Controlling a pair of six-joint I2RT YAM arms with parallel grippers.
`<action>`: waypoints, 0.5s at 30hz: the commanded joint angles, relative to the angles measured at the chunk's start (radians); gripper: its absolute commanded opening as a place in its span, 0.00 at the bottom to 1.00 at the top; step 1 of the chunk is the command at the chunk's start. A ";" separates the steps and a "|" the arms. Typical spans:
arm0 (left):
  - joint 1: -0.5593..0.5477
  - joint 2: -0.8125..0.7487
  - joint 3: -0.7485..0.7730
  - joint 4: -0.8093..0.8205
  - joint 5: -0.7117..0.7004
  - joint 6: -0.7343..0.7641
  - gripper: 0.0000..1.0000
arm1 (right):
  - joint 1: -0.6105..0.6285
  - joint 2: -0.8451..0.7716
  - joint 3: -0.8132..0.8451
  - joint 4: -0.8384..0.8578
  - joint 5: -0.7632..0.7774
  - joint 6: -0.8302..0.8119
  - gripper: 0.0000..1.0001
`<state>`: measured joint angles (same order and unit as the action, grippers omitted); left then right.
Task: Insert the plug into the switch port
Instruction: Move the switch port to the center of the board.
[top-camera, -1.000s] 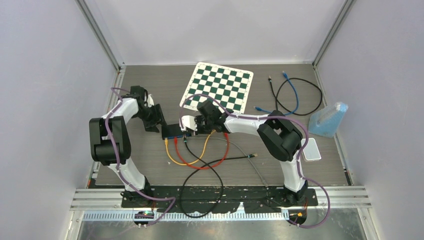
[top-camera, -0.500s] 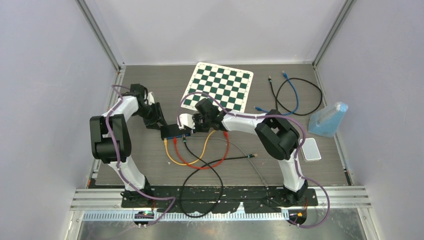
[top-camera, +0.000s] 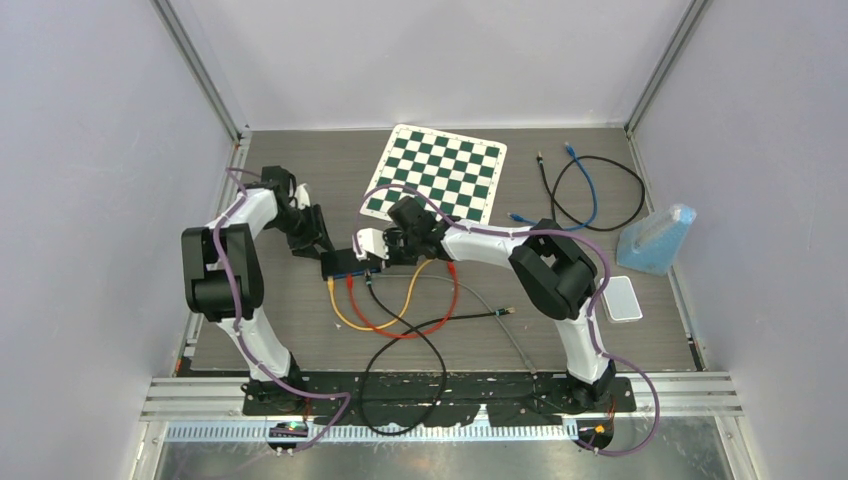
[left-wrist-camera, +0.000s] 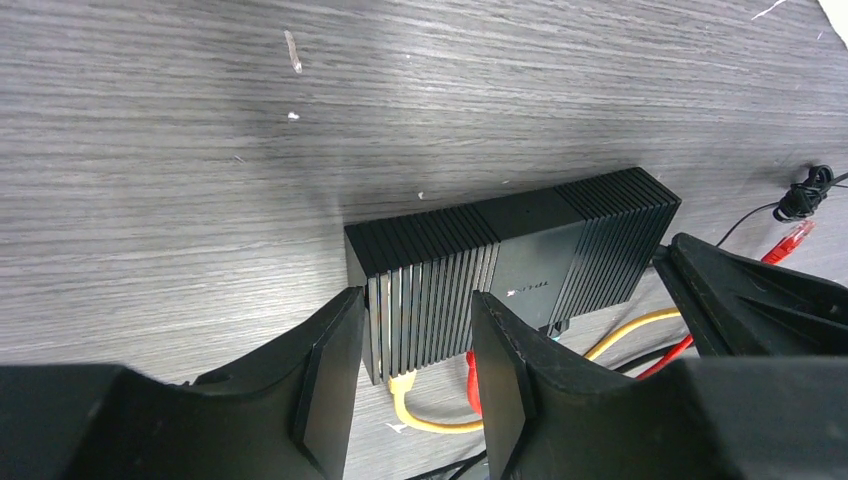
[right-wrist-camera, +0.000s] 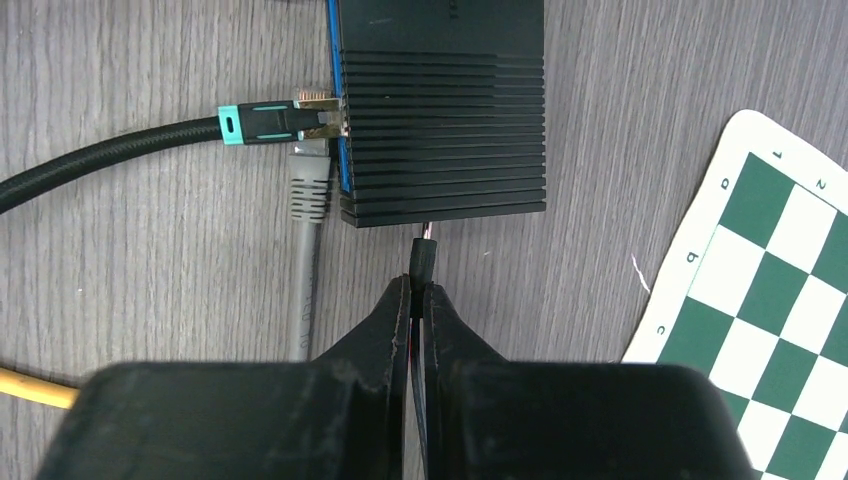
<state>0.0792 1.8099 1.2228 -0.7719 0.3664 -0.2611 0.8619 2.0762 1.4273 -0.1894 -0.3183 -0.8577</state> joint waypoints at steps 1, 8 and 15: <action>0.004 0.018 0.065 -0.045 0.007 0.036 0.46 | 0.013 -0.002 0.055 0.039 -0.053 0.029 0.05; 0.003 0.058 0.117 -0.070 0.023 0.070 0.44 | 0.027 0.020 0.094 0.005 -0.068 0.013 0.05; 0.004 0.062 0.111 -0.089 0.031 0.080 0.43 | 0.040 0.052 0.150 -0.021 -0.048 0.032 0.05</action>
<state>0.0845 1.8729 1.3106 -0.8307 0.3584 -0.1959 0.8700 2.1170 1.5066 -0.2455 -0.3340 -0.8391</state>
